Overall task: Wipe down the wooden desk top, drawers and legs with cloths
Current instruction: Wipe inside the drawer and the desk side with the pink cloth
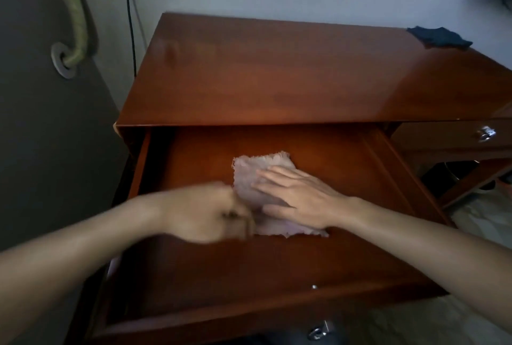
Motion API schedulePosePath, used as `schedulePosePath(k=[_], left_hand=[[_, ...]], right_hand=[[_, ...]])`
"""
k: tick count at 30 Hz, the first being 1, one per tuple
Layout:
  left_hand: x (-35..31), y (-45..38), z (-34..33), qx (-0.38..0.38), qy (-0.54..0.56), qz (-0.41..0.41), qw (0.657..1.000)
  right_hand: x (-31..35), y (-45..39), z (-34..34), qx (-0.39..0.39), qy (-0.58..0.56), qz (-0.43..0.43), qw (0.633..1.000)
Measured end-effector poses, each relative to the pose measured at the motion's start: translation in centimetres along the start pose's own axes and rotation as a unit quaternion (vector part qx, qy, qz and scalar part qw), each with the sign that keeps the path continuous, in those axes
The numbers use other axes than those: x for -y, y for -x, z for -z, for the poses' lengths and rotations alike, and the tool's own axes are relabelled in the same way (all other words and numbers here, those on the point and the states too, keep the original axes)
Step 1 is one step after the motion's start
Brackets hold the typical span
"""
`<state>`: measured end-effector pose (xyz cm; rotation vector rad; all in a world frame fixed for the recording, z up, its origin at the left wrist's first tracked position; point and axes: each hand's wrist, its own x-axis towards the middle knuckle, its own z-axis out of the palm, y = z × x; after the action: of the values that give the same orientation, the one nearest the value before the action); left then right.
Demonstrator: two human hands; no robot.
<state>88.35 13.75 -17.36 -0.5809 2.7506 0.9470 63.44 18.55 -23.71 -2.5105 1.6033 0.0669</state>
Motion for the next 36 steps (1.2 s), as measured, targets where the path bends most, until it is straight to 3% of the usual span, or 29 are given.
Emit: schedulePosePath(k=[1,3,6,10,15,21,27,30,32,36], left_hand=[[1.6,0.0,0.2,-0.098,-0.075,0.000,0.992],[4.9,0.0,1.0,-0.275,-0.216,-0.006,0.937],[8.8,-0.3,2.9,-0.380,-0.318,0.032,0.868],[11.1,-1.7,3.3,-0.381,-0.342,0.130,0.849],[10.7,-1.2,1.3,-0.403,-0.322,0.185,0.836],[9.9,0.2,-0.8,-0.383,-0.298,0.214,0.848],[9.4,1.2,-2.6,-0.374,-0.284,0.218,0.855],[9.3,2.0,-3.3,-0.392,-0.260,0.250,0.846],[9.3,2.2,-3.6,-0.391,-0.237,0.262,0.850],[9.1,2.6,-4.5,-0.373,-0.218,0.254,0.865]], right_hand=[[0.0,-0.1,-0.5,0.015,0.001,-0.004,1.000],[-0.3,-0.4,-1.1,-0.010,0.005,-0.018,1.000],[-0.3,-1.9,-1.7,-0.043,0.022,-0.025,0.999],[2.6,-3.8,-2.7,-0.002,0.018,-0.062,0.998],[7.9,-0.9,-3.9,0.016,0.032,0.056,0.998],[8.5,0.3,-3.8,0.015,0.021,0.066,0.997],[2.7,-10.0,-2.4,-0.008,0.039,-0.031,0.999],[3.6,-15.1,-2.0,-0.060,0.033,-0.068,0.995],[6.1,-15.7,-2.5,-0.081,0.028,-0.031,0.996],[11.3,-9.4,-3.5,-0.076,0.028,0.139,0.987]])
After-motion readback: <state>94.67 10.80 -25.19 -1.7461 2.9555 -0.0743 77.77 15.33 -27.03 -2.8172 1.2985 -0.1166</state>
